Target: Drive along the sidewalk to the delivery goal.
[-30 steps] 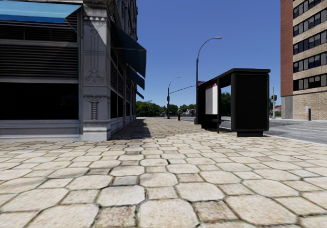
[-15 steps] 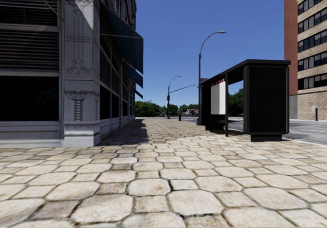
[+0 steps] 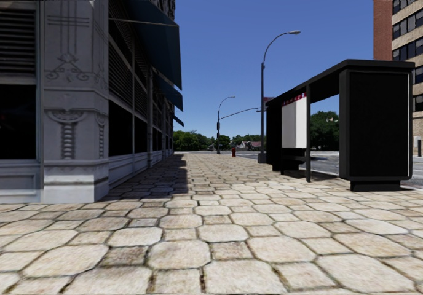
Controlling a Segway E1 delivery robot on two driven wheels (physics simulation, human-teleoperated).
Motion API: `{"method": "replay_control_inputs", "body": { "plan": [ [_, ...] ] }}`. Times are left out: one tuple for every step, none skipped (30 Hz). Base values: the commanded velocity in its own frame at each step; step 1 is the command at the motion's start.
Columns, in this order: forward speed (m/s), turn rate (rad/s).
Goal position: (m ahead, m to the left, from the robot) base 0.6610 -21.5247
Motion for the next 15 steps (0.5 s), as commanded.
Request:
{"method": "replay_control_inputs", "body": {
  "plan": [
    [2.0,0.0],
    [2.0,0.0],
    [2.0,0.0],
    [2.0,0.0],
    [2.0,0.0],
    [2.0,0.0],
    [2.0,0.0],
    [2.0,0.0],
    [2.0,0.0],
    [2.0,0.0],
    [2.0,0.0],
    [2.0,0.0],
    [2.0,0.0],
    [2.0,0.0],
    [2.0,0.0]
  ]
}}
